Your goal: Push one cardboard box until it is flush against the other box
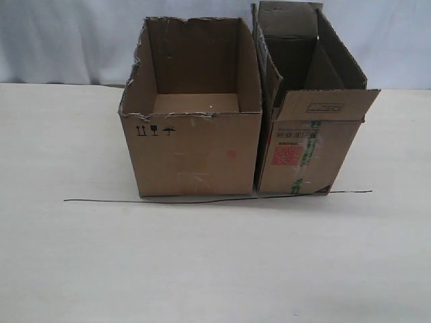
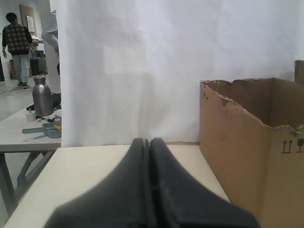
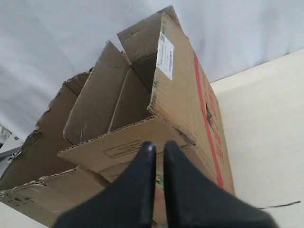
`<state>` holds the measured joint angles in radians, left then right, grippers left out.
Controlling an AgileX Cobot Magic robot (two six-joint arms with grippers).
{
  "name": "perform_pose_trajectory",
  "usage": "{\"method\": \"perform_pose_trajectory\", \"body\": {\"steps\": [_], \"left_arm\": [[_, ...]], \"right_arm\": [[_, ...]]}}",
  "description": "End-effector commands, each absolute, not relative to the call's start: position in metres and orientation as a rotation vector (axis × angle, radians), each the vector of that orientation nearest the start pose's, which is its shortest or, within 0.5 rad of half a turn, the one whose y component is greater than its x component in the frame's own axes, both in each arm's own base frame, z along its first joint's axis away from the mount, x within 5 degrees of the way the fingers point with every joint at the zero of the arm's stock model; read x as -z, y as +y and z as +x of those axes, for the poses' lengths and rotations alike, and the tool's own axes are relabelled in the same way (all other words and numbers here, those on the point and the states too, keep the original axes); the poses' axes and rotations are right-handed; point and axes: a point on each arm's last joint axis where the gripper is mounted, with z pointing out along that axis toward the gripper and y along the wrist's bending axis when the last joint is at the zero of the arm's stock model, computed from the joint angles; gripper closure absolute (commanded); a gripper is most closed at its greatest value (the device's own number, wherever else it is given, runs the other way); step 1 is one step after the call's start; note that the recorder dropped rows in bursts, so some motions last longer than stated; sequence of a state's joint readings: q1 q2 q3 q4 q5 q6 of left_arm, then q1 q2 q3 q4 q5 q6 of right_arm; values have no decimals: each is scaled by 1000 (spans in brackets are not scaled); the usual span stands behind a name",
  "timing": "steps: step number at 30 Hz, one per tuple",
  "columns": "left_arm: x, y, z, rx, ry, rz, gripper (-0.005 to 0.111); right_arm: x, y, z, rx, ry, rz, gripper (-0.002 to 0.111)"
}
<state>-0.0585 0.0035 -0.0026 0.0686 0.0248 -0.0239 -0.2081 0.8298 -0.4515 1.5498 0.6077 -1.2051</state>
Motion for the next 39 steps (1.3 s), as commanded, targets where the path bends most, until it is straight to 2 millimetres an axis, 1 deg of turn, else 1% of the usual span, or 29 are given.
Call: {"method": "perform_pose_trajectory", "body": {"steps": [1,3,5,6,7,8,10,11,12,13,14,15,16,19,22,25,27,29,33,39], "left_arm": [[-212,-3,56,14,1497,73,107],[-212,-3,56,14,1497,73,107],[-212,-3,56,14,1497,73,107],[-212,-3,56,14,1497,73,107],[-212,-3,56,12,1497,75,107],[-212,-3,56,12,1497,75,107],[-212,-3,56,12,1497,75,107],[-212,-3,56,12,1497,75,107],[-212,-3,56,12,1497,75,107],[-212,-3,56,12,1497,75,107],[-212,-3,56,12,1497,75,107],[-212,-3,56,12,1497,75,107],[-212,-3,56,12,1497,75,107],[-212,-3,56,12,1497,75,107],[-212,-3,56,12,1497,75,107],[-212,-3,56,12,1497,75,107],[-212,-3,56,12,1497,75,107],[-212,-3,56,12,1497,75,107],[-212,-3,56,14,1497,73,107],[-212,-3,56,14,1497,73,107]], "right_arm": [[-296,18,149,-571,1786,58,103],[-299,19,143,-507,1773,12,103],[-302,22,133,-416,1743,-51,103],[-303,24,121,-345,1697,-83,103],[-303,23,105,-316,1624,-78,103],[-300,22,90,-306,1564,-74,103],[-285,19,70,-287,1499,-63,103],[-275,18,65,-278,1486,-54,103],[-260,16,61,-270,1479,-24,103],[-255,14,60,-274,1478,1,103],[-243,11,59,-272,1482,53,103],[-237,10,59,-271,1489,74,103],[-227,9,59,-294,1500,113,103],[-211,10,58,-310,1524,117,103],[-211,9,58,-299,1521,119,103],[-208,8,58,-186,1556,27,103],[-206,6,58,-153,1572,38,103],[-205,3,58,-158,1580,85,103],[-205,2,58,-103,1583,48,103],[-206,2,57,-84,1565,30,103]]}}
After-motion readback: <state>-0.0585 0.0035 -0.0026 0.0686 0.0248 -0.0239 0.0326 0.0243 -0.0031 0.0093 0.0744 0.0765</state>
